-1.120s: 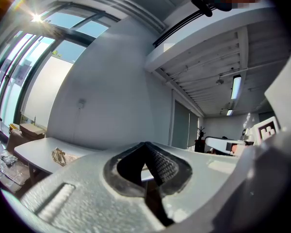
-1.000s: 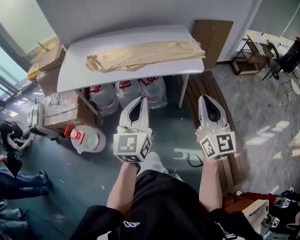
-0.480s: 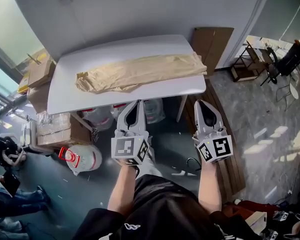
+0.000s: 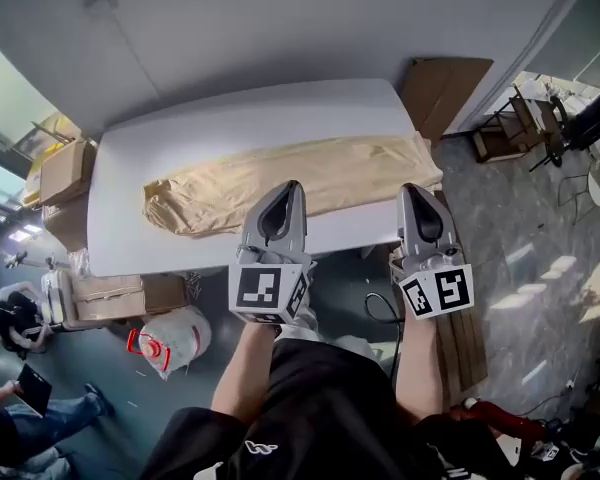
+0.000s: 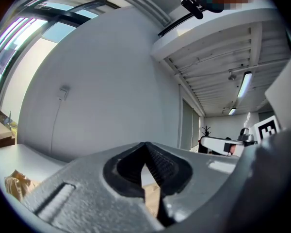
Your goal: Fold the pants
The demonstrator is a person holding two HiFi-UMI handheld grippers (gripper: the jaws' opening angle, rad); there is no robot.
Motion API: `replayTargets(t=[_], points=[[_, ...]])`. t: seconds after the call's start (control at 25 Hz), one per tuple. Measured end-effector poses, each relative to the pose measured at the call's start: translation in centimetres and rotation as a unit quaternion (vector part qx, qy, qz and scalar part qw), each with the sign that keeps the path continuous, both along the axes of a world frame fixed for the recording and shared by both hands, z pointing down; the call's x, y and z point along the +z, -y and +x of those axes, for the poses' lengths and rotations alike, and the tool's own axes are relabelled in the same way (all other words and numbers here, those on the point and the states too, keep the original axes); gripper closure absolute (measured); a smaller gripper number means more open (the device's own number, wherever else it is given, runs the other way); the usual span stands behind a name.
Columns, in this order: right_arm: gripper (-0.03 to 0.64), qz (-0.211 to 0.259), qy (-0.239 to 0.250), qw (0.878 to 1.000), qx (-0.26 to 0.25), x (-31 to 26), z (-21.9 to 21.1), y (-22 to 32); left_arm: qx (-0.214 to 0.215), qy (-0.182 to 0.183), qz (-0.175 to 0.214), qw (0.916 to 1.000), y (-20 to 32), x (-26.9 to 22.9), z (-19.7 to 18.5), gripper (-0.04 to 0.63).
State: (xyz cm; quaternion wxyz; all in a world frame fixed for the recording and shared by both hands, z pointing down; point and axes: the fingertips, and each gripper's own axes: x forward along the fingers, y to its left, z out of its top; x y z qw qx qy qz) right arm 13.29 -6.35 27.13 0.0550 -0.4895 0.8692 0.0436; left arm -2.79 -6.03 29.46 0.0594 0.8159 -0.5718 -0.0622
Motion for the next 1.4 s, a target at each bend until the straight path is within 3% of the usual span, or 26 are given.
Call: replayTargets(t=[0.4,0.72,1.0,1.4], points=[[0.611,-0.013,-0.002,1.000,0.002,0.4,1.5,7.0,0.003,-0.007,-0.018,0.9998,7.0,0.7,1.4,0.594],[0.611,-0.006,-0.018,1.000,-0.003,-0.2,4.1,8.9,0.006,-0.011,-0.007,0.9999,9.5,-0.5,4.8,0.594],[0.612,-0.022,-0.018,1.000,-0.002,1.0,6.5,9.7,0.008,-0.010,-0.021,0.9997,10.2,0.7,6.4,0.594],[0.480,-0.082,0.005,0.996,0.029,4.1,11.4,12.3,0.032,0.000,-0.045,0.9985,11.5,2.7,9.5,0.594]])
